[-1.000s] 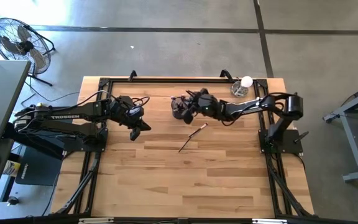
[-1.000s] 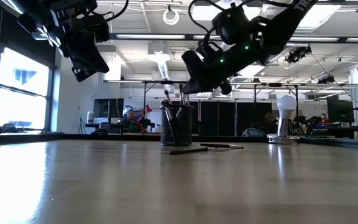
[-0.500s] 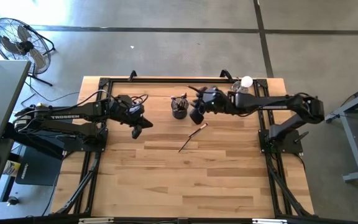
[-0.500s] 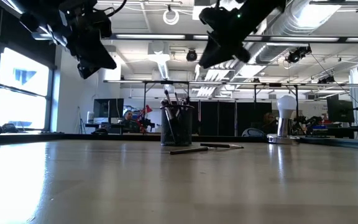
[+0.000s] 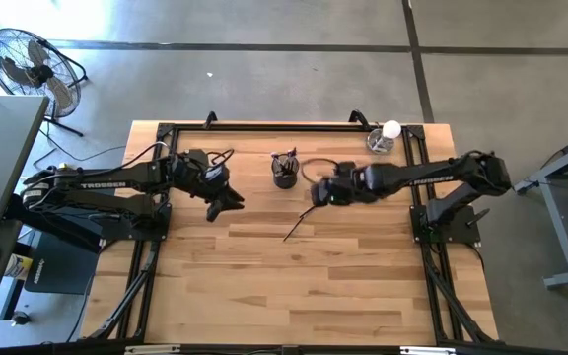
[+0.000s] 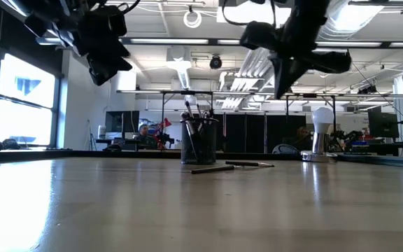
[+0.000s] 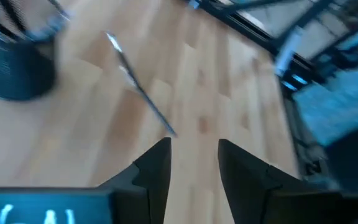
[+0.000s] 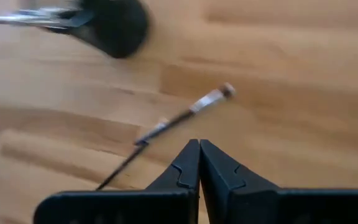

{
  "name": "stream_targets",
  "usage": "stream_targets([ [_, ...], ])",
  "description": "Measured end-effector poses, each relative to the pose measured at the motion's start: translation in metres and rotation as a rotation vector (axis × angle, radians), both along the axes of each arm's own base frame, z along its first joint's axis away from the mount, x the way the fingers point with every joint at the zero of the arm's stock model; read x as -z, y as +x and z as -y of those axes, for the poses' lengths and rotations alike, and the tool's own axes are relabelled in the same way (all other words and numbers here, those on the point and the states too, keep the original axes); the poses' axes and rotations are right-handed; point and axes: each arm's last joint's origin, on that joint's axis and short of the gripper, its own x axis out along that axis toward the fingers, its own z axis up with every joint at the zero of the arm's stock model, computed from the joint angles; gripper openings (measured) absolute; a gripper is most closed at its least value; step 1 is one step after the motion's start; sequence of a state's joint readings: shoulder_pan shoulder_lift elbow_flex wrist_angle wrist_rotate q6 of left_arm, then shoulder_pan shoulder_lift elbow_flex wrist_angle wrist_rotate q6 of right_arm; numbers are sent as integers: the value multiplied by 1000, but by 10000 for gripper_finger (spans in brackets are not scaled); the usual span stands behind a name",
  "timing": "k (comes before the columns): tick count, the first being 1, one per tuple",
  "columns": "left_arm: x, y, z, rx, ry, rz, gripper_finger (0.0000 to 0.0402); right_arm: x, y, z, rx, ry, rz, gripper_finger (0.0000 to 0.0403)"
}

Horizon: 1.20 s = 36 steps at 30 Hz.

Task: Pick & Place Makeup Brushes
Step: Put the small white make-up brush into the black container

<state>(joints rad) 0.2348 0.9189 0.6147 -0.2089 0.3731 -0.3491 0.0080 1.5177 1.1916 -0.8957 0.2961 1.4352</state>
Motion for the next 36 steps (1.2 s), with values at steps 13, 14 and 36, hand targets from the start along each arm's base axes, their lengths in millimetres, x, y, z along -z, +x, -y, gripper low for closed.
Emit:
stream_targets([
  [13,7,-8,8,212,-83,-64,99,21,30,-49,180,106,13,1],
  [14,8,-9,8,217,-81,-77,98,22,38,-51,180,103,2,1],
  [36,17,-17,10,247,-81,-185,96,51,58,65,578,46,-347,71],
])
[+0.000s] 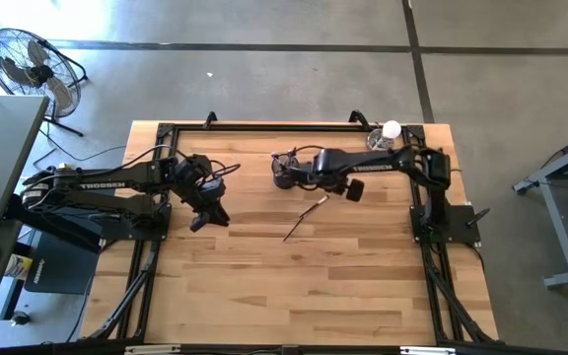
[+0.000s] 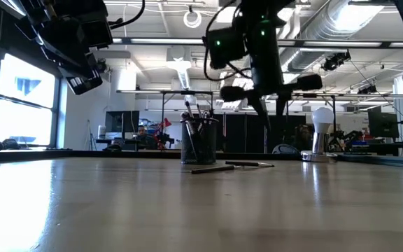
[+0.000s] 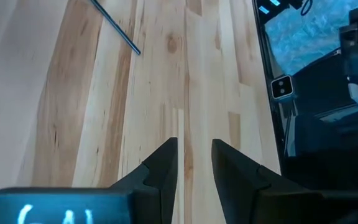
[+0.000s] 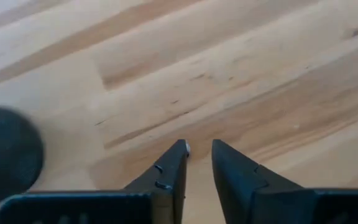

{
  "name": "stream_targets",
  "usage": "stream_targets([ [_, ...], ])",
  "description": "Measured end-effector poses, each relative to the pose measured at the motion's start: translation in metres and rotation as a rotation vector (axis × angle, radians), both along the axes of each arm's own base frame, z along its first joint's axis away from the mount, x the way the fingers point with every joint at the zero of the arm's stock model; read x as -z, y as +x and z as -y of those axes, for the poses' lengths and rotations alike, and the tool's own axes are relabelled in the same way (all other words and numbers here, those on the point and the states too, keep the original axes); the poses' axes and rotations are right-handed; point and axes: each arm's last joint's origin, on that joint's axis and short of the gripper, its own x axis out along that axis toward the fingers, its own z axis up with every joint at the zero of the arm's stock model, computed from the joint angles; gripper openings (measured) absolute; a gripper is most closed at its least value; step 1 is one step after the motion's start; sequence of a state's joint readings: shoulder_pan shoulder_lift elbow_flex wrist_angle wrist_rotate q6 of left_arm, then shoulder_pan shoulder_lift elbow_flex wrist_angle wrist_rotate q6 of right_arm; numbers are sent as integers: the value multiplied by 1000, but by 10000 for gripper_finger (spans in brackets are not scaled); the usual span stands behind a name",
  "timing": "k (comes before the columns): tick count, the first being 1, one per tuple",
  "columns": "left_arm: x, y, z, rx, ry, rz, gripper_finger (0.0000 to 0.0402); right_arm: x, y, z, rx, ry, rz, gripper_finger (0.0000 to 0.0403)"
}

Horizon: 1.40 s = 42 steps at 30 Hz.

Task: Pick & Place Makeup Brushes
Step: Put the small white make-up brush into the black container

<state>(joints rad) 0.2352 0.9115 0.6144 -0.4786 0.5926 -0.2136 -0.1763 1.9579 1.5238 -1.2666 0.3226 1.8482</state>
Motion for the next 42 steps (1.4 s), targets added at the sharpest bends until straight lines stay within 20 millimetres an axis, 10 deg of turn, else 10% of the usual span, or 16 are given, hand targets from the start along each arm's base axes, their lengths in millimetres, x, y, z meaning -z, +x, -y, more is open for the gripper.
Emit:
stream_targets([
  [29,3,-3,1,30,36,-24,96,71,-16,2,198,153,201,83],
  [42,3,-2,0,12,47,-22,96,72,-16,1,-402,199,57,30],
])
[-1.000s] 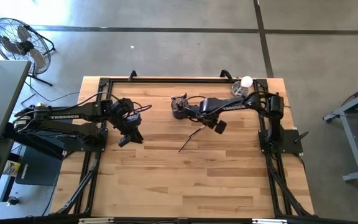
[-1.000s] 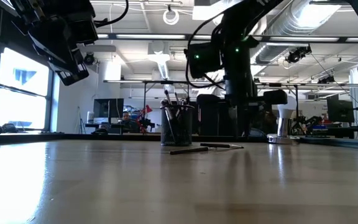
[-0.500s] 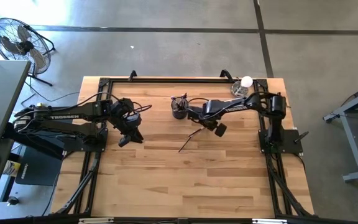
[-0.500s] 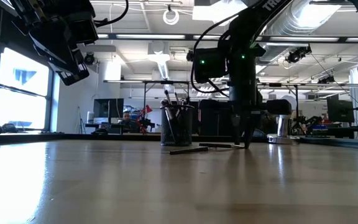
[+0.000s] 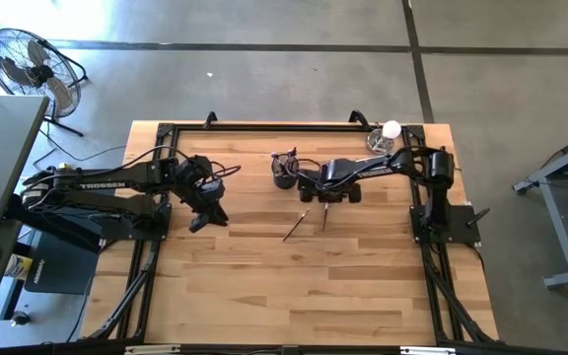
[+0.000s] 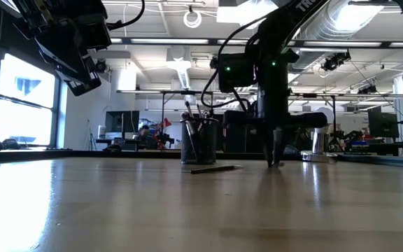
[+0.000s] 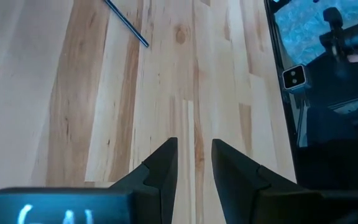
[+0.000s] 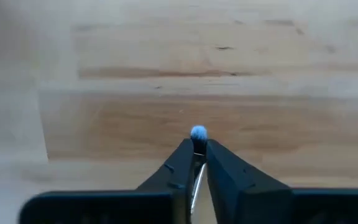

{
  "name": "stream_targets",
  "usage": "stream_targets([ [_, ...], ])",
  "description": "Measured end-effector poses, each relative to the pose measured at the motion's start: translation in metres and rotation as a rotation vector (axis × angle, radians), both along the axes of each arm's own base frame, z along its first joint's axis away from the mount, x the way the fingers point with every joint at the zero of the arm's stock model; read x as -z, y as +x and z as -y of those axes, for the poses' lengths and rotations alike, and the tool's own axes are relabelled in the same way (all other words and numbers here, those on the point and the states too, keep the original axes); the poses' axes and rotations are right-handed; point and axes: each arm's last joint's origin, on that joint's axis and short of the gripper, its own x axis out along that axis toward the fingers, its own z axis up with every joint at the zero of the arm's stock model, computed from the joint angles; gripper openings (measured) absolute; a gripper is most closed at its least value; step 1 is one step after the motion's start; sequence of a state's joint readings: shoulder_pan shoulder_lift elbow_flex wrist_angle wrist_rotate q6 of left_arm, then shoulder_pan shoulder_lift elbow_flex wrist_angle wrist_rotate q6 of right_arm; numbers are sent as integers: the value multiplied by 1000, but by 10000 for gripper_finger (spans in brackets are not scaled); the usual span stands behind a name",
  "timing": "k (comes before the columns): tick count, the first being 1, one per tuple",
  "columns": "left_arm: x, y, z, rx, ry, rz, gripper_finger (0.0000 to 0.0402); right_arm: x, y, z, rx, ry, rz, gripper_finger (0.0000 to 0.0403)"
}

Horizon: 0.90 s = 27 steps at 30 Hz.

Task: Pick & Place Makeup Brushes
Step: Put the small white make-up brush into the black container

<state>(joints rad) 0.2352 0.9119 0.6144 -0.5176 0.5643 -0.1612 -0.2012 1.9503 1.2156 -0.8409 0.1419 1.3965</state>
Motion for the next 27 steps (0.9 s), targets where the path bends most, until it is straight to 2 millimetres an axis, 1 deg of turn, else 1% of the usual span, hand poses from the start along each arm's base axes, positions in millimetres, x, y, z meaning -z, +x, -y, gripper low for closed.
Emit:
stream_targets([
  [3,0,0,-1,-16,9,-6,96,0,2,-5,-199,20,-8,6],
  [9,0,1,-2,-94,-3,-22,96,0,9,-22,-575,10,-13,2],
  [14,-3,5,-3,-147,-27,3,96,-3,12,-41,-797,-19,-25,0],
  [17,-6,7,-4,-161,-36,27,96,-13,11,-58,-859,-100,-27,0],
  [21,-9,10,-5,-203,-83,53,96,-38,7,-83,-939,-247,20,0],
  [24,-11,15,-6,-218,-94,87,97,-45,-7,-93,-970,-313,77,0],
  [27,-13,20,-7,-243,-109,124,97,-53,-24,-97,-983,-362,205,0],
])
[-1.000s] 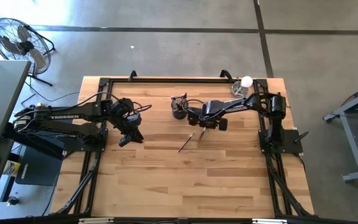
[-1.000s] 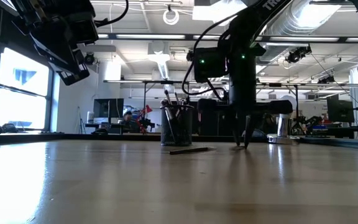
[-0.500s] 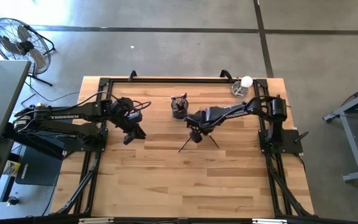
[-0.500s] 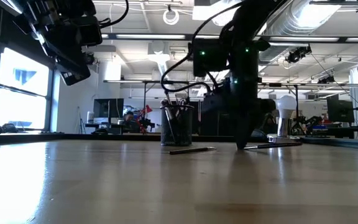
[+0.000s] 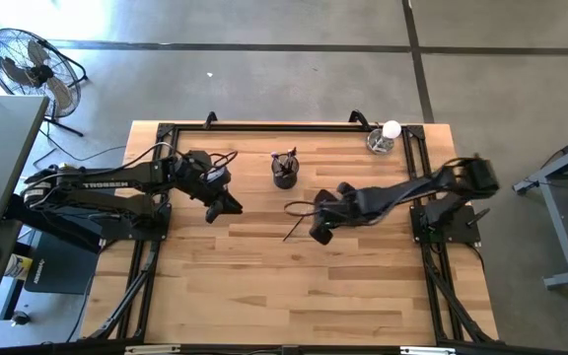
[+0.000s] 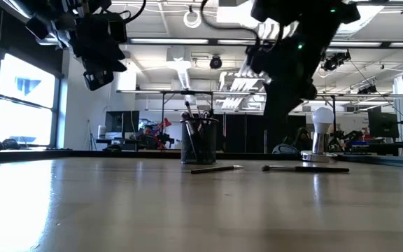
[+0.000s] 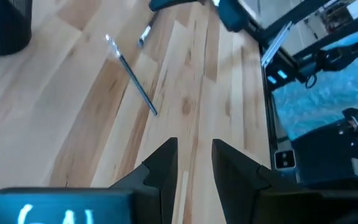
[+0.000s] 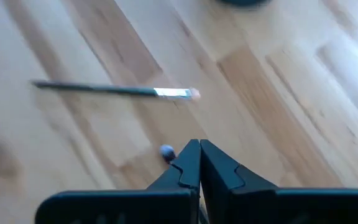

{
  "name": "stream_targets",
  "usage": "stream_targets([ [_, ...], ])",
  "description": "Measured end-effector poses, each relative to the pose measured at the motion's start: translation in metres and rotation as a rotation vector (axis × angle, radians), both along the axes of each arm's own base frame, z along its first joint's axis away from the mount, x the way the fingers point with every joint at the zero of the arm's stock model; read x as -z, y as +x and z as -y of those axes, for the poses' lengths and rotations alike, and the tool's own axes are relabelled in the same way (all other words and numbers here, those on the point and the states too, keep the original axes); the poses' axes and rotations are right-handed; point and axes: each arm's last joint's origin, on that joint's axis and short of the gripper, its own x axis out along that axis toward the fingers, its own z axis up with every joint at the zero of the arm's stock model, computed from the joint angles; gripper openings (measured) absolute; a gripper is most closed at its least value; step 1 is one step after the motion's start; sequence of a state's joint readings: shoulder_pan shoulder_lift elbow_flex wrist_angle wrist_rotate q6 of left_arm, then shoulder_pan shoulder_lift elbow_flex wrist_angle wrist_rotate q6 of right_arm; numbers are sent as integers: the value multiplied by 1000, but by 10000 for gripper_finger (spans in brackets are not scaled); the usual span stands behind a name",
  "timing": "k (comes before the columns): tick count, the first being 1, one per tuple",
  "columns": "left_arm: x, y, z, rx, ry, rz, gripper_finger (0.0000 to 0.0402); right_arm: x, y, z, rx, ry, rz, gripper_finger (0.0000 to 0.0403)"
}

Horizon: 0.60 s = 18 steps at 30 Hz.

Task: Pick & Place Makeup Brushes
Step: Put the small white make-up brush into the black container

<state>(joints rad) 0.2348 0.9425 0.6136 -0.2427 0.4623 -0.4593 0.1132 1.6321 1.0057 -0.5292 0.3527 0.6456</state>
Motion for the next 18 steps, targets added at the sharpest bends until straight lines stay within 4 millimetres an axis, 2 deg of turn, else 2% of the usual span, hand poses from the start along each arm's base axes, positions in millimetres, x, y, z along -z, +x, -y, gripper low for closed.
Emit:
stream_targets([
  [5,5,11,-3,-40,4,-1,97,-13,-24,1,-50,-3,143,0],
  [9,12,17,-5,-42,-2,-30,97,-24,-29,1,-159,-42,147,0],
  [14,24,23,-6,-57,-39,-100,97,-30,-16,-2,-262,-41,123,0],
  [18,32,28,-8,-86,-76,-151,97,-30,4,-5,-327,-42,69,0],
])
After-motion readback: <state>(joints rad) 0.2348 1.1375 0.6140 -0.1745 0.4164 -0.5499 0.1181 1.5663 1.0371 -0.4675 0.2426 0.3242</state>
